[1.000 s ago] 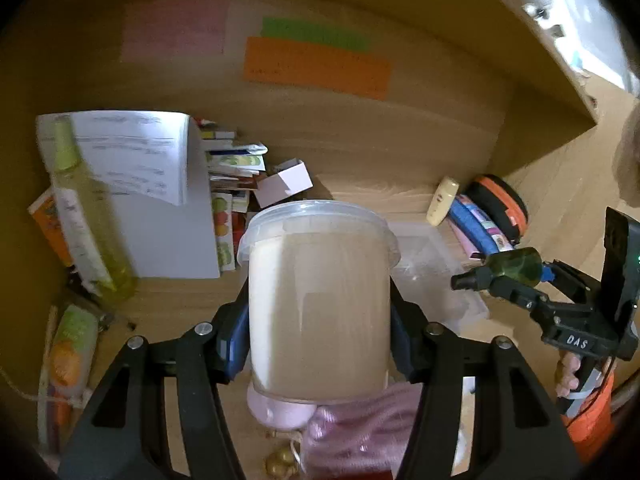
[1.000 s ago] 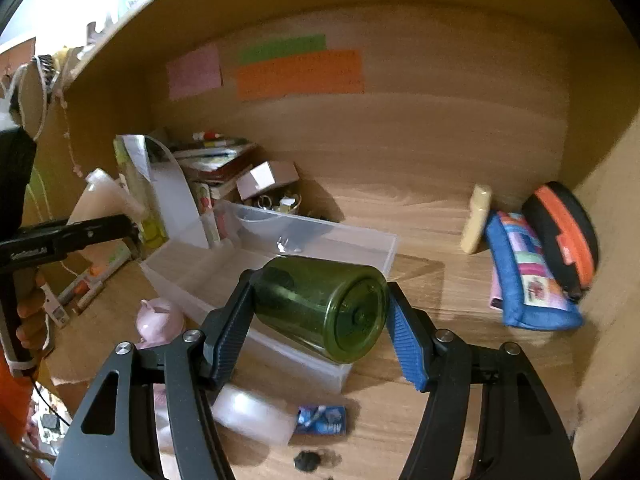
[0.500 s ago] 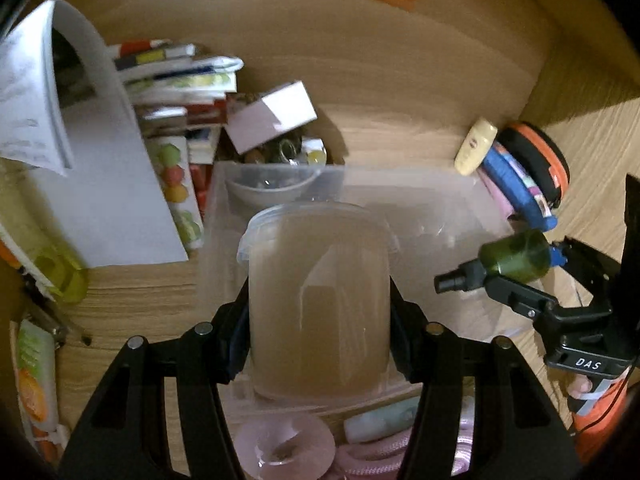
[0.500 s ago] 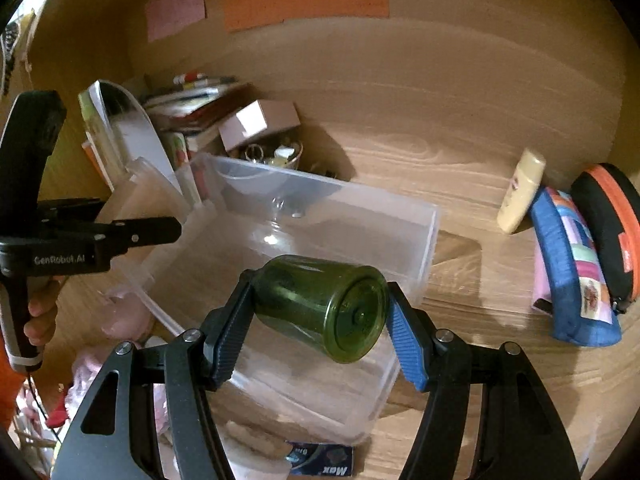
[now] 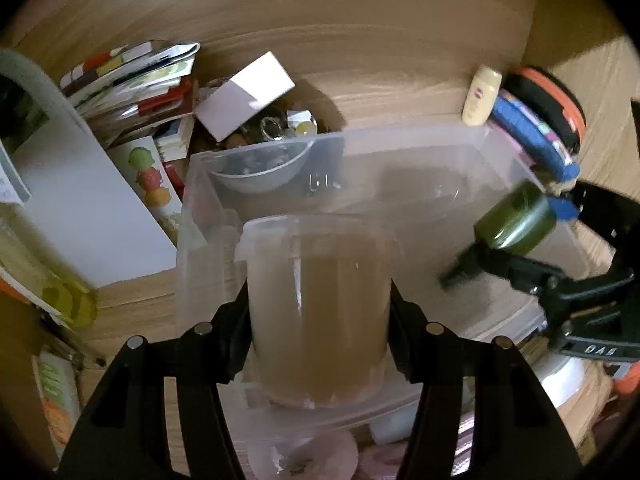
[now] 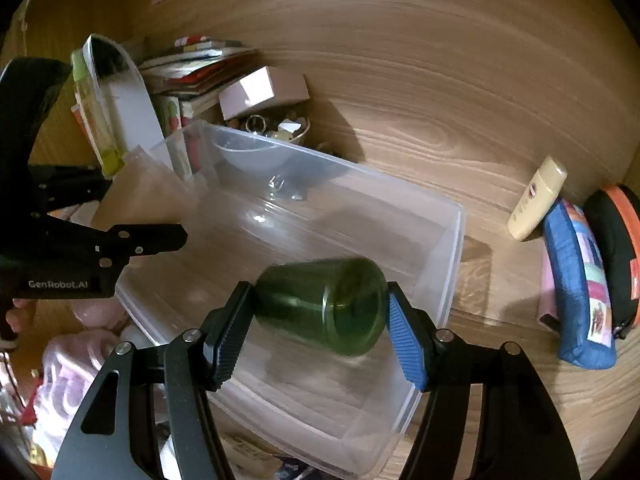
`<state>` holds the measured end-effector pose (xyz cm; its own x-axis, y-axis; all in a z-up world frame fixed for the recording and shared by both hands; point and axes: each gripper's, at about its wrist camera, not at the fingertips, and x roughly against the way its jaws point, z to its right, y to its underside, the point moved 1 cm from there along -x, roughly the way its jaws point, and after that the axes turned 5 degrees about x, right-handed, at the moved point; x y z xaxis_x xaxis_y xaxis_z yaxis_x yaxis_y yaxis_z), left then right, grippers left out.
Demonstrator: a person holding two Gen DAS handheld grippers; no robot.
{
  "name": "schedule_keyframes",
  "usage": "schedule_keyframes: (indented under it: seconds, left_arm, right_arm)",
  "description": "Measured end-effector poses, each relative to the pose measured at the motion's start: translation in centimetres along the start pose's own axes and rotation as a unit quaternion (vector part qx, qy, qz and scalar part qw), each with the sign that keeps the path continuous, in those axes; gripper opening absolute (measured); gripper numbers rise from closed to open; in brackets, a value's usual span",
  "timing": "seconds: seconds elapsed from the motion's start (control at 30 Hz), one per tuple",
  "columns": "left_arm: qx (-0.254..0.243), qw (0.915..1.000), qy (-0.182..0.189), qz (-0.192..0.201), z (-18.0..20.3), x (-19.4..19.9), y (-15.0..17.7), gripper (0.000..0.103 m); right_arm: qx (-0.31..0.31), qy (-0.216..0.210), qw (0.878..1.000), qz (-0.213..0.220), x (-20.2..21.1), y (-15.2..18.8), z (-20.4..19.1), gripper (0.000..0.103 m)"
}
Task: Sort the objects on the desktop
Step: 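Carry tub and green bottle over the clear bin, lower tub in and open left gripper, then lower the green glass bottle into the clear bin and open the right gripper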
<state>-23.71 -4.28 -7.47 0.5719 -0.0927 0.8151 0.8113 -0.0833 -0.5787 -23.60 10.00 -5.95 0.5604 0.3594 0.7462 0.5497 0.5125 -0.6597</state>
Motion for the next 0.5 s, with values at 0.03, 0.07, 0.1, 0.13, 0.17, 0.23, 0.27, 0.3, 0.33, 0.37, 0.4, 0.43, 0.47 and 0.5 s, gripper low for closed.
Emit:
schedule_keyframes:
  seconds: [0.03, 0.07, 0.1, 0.13, 0.17, 0.23, 0.27, 0.3, 0.33, 0.37, 0.4, 0.43, 0.47, 0.5]
  left_arm:
    - [-0.009, 0.9999, -0.005, -0.003, 0.2, -0.2, 0.0, 0.057]
    - [-0.010, 0.9999, -0.006, -0.003, 0.2, -0.2, 0.0, 0.057]
    - [-0.010, 0.9999, -0.006, -0.006, 0.1, -0.2, -0.1, 0.057]
    - [-0.011, 0.9999, -0.005, -0.009, 0.0, -0.3, -0.2, 0.057]
    - [-0.014, 0.9998, -0.004, -0.010, 0.0, -0.3, -0.3, 0.058]
    - [-0.014, 0.9998, -0.007, -0.009, -0.2, -0.3, -0.4, 0.060]
    - [-0.013, 0.9998, -0.011, -0.008, -0.3, -0.3, -0.4, 0.062]
    - [-0.012, 0.9999, -0.008, -0.007, -0.4, -0.2, -0.4, 0.062]
    - [-0.010, 0.9999, -0.005, -0.007, -0.5, -0.2, -0.3, 0.062]
    - [-0.008, 0.9999, -0.003, -0.007, -0.7, -0.2, -0.4, 0.062]
    - [-0.005, 1.0000, 0.000, -0.007, -0.8, -0.2, -0.5, 0.062]
    - [-0.002, 1.0000, 0.004, -0.007, -1.0, -0.2, -0.5, 0.062]
    - [0.000, 1.0000, 0.007, -0.006, -1.1, -0.1, -0.5, 0.062]
    - [0.002, 1.0000, 0.007, -0.006, -1.2, -0.1, -0.5, 0.062]
  right_arm:
    - [-0.002, 0.000, 1.000, 0.000, 0.0, 0.0, 0.0, 0.061]
    - [0.002, -0.001, 1.000, 0.000, 0.0, 0.0, 0.0, 0.061]
    - [0.004, 0.000, 1.000, 0.000, 0.0, 0.0, 0.0, 0.061]
    - [0.003, -0.001, 1.000, 0.001, 0.0, 0.0, 0.0, 0.061]
    - [0.004, 0.000, 1.000, 0.002, 0.0, 0.0, 0.0, 0.061]
    - [0.005, -0.001, 1.000, 0.002, 0.0, 0.0, 0.0, 0.061]
    - [0.008, -0.001, 1.000, 0.003, 0.0, 0.0, 0.0, 0.061]
    - [0.010, 0.001, 1.000, 0.005, 0.0, 0.0, 0.0, 0.061]
    - [0.014, 0.002, 1.000, 0.006, 0.0, 0.0, 0.0, 0.061]
    - [0.019, 0.006, 1.000, 0.007, 0.0, 0.0, 0.0, 0.061]
    - [0.027, 0.010, 1.000, 0.009, 0.0, 0.0, 0.0, 0.061]
    - [0.031, 0.014, 0.999, 0.011, 0.0, 0.1, 0.0, 0.061]
    - [0.035, 0.017, 0.999, 0.011, -0.1, 0.1, -0.1, 0.061]
    - [0.039, 0.020, 0.999, 0.012, -0.1, 0.1, -0.1, 0.061]
